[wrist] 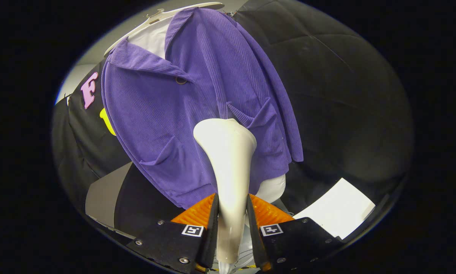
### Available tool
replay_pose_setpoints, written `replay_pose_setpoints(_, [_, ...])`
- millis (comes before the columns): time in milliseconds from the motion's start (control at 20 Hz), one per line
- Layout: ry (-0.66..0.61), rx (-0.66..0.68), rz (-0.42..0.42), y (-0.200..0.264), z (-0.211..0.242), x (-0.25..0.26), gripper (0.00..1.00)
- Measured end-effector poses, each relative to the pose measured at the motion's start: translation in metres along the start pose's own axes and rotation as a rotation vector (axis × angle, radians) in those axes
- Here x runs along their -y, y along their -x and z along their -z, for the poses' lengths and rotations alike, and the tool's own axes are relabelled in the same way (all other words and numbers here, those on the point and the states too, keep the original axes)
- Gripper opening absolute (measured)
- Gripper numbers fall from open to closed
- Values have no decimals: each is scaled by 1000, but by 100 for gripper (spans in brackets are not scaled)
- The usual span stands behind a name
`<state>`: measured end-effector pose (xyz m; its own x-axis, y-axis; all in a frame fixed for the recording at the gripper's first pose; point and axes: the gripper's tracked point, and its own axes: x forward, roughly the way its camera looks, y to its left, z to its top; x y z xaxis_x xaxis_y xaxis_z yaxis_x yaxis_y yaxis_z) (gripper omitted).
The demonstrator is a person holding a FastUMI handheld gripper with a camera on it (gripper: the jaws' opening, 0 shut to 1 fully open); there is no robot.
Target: Iron the clothes twice with a garment steamer, once on the left side and once on the right side.
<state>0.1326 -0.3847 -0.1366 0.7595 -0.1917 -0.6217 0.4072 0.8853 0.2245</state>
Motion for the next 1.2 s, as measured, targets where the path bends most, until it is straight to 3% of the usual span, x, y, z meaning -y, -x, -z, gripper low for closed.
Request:
replay_pose_setpoints(750, [33, -184, 72, -40, 133, 9, 40])
replay_pose_setpoints(1200, [122, -139, -53, 38, 183, -63, 40])
